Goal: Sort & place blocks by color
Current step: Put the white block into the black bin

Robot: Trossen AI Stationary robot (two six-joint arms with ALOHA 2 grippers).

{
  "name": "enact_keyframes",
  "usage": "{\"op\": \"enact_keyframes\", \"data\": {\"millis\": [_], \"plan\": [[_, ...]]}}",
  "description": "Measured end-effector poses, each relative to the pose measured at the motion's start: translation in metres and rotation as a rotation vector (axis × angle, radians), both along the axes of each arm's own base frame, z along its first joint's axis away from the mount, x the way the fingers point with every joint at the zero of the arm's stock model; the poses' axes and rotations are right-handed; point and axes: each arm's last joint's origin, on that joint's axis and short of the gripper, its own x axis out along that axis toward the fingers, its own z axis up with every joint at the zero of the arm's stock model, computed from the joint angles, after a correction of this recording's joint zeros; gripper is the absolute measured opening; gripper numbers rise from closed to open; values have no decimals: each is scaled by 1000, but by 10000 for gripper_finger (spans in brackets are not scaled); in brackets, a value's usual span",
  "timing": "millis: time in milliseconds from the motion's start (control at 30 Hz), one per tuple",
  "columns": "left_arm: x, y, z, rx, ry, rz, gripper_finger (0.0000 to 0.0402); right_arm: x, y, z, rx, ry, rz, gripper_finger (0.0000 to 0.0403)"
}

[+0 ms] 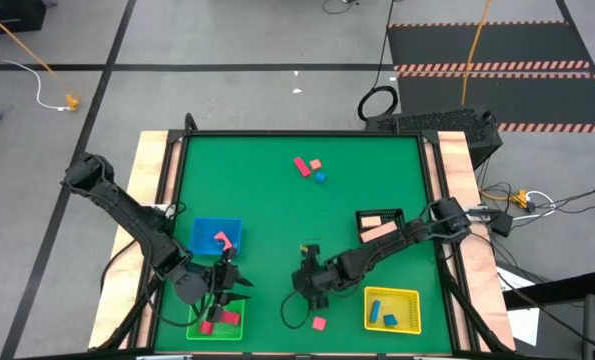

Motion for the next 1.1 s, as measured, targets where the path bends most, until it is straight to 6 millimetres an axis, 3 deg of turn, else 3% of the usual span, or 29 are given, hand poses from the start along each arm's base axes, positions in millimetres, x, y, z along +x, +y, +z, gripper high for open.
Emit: {"op": "enact_keyframes", "data": {"millis": [133,267,500,667,867,967,1100], "plan": [[0,0,0,5,-5,11,145,2,-17,4,-111,-18,-81,148],[0,1,0,7,-8,23,145,4,-33,20,-54,-81,-266,148],[0,1,-1,3,-1,30,145,-8,-47,76,250,-266,-736,148],[0,1,-1,1,0,32,145,-23,-41,92,522,-269,-943,148],[0,1,-1,1,0,32,145,-34,-29,77,807,-137,-974,148],[0,1,-1,1,0,32,145,-34,-25,68,926,-201,-922,148],[0,1,-1,2,0,32,145,-46,-29,46,1024,-178,-1085,153]]}}
